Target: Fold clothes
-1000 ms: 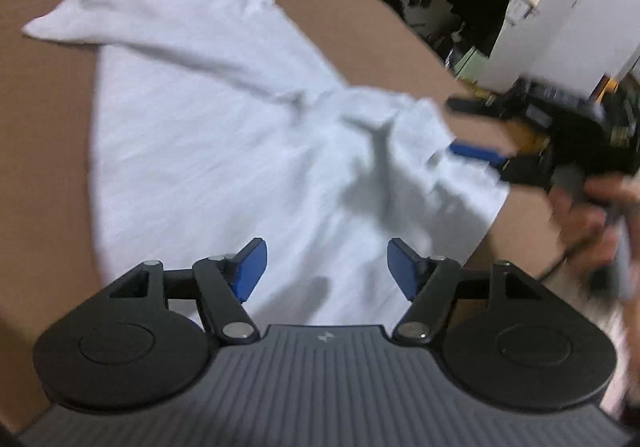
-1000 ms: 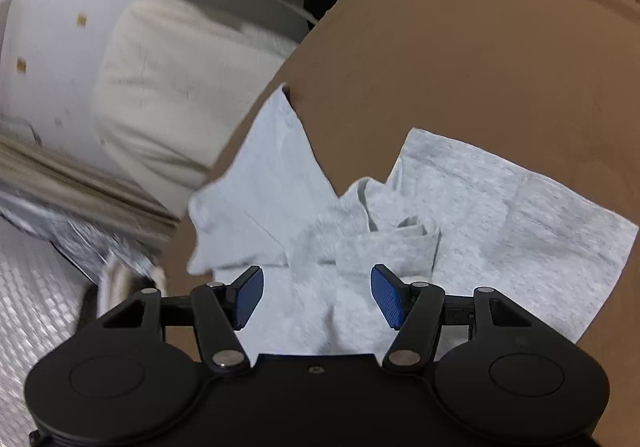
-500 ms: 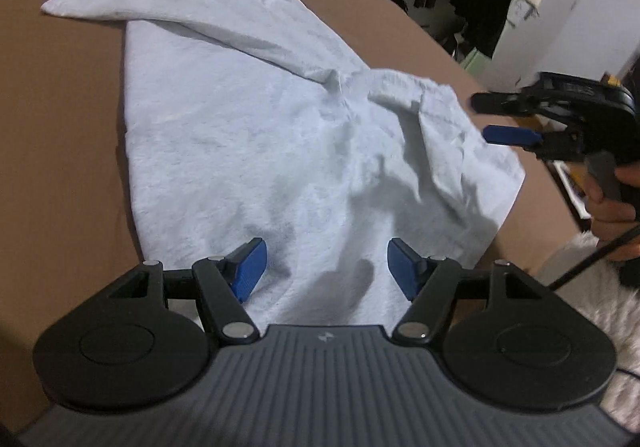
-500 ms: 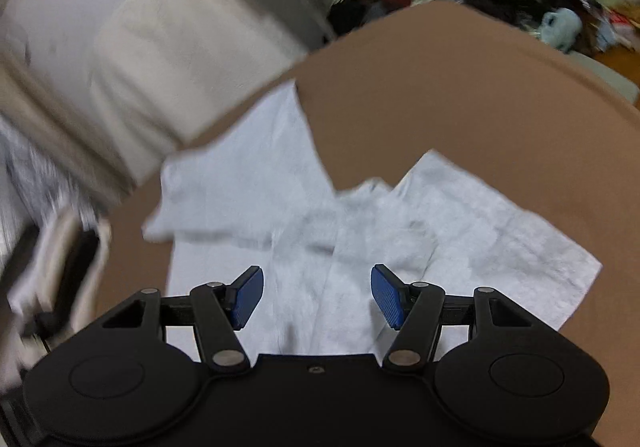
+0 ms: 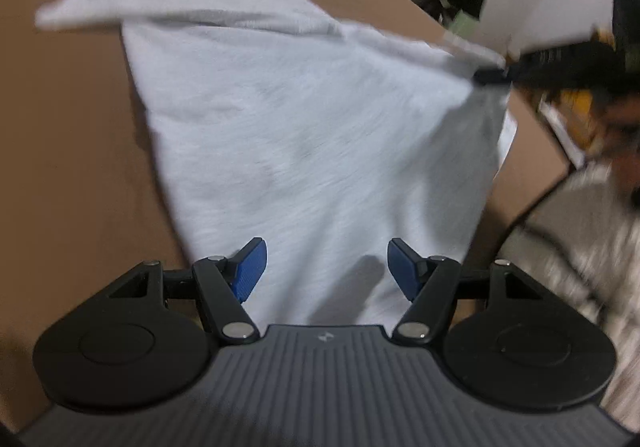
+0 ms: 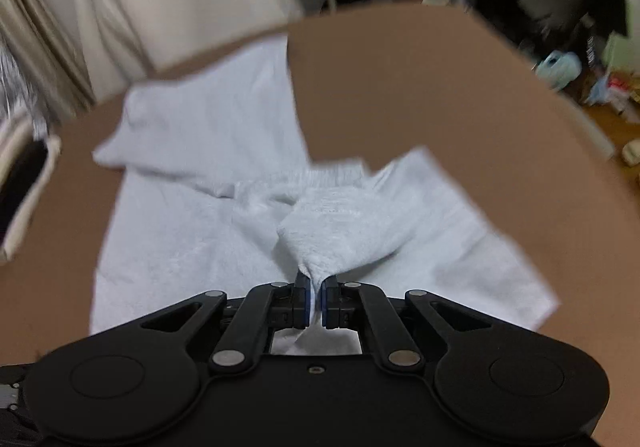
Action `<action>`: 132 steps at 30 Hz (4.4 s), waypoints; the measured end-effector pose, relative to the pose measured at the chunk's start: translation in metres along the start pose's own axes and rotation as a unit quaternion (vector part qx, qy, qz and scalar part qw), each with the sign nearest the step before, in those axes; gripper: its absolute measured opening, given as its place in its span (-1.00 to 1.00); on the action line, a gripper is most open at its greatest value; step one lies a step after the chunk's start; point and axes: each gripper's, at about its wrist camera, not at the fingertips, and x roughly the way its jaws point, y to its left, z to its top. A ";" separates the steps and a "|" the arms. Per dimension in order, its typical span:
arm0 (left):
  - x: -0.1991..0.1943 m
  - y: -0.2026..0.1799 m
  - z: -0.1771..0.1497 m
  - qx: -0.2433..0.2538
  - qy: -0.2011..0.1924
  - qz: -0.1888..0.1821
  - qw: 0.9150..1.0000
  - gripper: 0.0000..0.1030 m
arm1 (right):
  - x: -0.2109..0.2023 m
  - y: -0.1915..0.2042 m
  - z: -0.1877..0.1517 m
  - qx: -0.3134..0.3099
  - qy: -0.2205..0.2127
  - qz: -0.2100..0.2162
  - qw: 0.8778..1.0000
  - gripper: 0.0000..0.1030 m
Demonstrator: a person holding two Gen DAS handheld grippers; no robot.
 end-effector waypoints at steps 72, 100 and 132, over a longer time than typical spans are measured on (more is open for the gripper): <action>-0.010 0.005 -0.015 -0.079 0.086 0.028 0.993 -0.36 | -0.050 -0.045 -0.016 0.114 -0.064 -0.072 0.989 -0.95; 0.132 -0.093 0.079 0.100 0.028 -0.123 0.987 0.25 | 0.036 -0.145 -0.035 0.397 0.024 0.170 0.902 -0.79; 0.093 -0.046 0.110 0.031 0.052 -0.079 0.995 0.39 | -0.073 -0.125 0.013 0.256 -0.087 -0.022 0.962 -0.12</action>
